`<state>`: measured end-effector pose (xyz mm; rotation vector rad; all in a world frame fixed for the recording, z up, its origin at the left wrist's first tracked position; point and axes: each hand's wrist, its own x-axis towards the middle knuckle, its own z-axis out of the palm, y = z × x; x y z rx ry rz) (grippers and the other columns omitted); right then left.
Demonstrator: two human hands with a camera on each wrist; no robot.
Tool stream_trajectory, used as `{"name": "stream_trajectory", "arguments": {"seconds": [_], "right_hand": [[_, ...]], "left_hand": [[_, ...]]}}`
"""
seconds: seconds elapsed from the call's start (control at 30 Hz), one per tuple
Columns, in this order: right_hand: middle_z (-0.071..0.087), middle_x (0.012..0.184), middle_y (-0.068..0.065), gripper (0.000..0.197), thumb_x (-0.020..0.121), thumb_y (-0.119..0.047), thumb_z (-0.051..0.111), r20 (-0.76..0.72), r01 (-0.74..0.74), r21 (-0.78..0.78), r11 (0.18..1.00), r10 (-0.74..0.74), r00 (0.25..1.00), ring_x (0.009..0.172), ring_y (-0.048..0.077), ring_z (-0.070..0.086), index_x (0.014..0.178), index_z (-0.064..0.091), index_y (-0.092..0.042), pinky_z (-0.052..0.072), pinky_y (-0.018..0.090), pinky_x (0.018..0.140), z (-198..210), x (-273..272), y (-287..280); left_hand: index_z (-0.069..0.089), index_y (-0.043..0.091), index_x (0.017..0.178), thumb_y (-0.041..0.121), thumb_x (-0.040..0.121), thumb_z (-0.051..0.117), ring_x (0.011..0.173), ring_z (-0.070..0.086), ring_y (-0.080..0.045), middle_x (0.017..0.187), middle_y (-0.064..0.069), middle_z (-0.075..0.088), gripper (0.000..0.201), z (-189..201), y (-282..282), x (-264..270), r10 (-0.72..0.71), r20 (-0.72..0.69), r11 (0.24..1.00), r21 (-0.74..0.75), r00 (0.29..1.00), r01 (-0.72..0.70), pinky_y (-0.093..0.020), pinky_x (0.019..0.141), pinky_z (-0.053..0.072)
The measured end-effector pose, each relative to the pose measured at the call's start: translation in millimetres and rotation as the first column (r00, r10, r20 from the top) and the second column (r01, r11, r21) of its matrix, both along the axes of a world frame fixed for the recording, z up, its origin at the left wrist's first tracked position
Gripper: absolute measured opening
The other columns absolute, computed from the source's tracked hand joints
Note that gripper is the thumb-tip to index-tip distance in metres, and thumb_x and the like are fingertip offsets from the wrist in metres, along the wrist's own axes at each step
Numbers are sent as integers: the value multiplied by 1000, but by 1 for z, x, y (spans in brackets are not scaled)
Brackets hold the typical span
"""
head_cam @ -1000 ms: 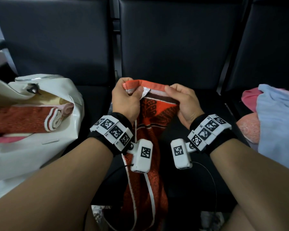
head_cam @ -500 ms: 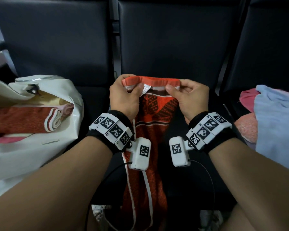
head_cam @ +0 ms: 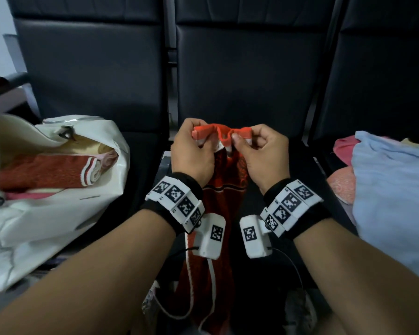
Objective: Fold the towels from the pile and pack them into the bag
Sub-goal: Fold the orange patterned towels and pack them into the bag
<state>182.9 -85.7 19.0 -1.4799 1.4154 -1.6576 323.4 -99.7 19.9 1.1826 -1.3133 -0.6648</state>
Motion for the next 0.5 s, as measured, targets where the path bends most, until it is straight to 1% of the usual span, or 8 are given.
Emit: {"name": "stream_trajectory", "arguments": {"seconds": [0.07,0.1,0.17,0.23,0.27,0.33,0.4,0.5], "right_hand": [[74,79,2,12,87,-19,78,-53,-13,-32,999,11,999,78,16,74,85,68,-12,62,42,78,0,4,12],[74,79,2,13,87,-20,78,-69,-8,-44,999,5,998,77,16,73,84,68,-12,61,42,77,0,4,18],[73,77,1,14,88,-21,77,-69,22,-57,998,-26,997,75,16,73,85,67,-12,61,41,76,2,1,27],[73,77,0,14,89,-24,76,-58,61,-59,996,-64,996,74,15,72,85,67,-13,61,40,75,5,-5,35],[73,77,0,14,90,-25,75,-58,77,-62,995,-81,995,74,15,72,86,67,-14,61,40,75,7,-7,39],[73,77,0,15,90,-26,74,-63,100,-77,992,-105,992,73,14,72,87,66,-14,61,38,74,12,-11,46],[72,75,-1,17,91,-27,74,-61,119,-101,988,-126,990,70,14,71,87,66,-13,60,33,71,20,-13,53],[67,67,2,20,92,-29,72,-57,145,-144,979,-155,986,56,12,60,84,63,-12,53,30,59,38,-15,62]], "left_hand": [[58,33,89,17,91,71,73,66,-4,79,12,68,22,0,11,-1,0,46,1000,0,999,0,-31,68,58],[58,33,90,17,91,71,73,66,-2,78,13,68,21,1,16,-1,1,63,1000,-5,998,-1,-31,68,58],[59,34,91,19,91,71,74,65,3,78,16,68,19,5,26,1,12,105,1000,-15,994,-10,-23,66,55],[61,34,90,24,91,72,77,63,7,78,18,67,15,11,36,4,40,143,999,-27,989,-37,-13,63,47],[62,34,89,28,90,73,77,62,7,78,19,67,13,14,40,5,57,153,998,-32,987,-53,-12,64,44],[63,35,87,33,88,75,76,64,4,78,18,68,12,21,47,7,84,152,996,-36,985,-79,-18,68,46],[63,36,84,34,86,77,77,66,0,78,16,69,14,29,51,9,87,120,996,-45,989,-82,-26,71,52],[61,39,79,29,86,77,75,65,-3,76,17,68,20,45,56,11,73,80,994,-90,994,-65,-33,73,57]]}}
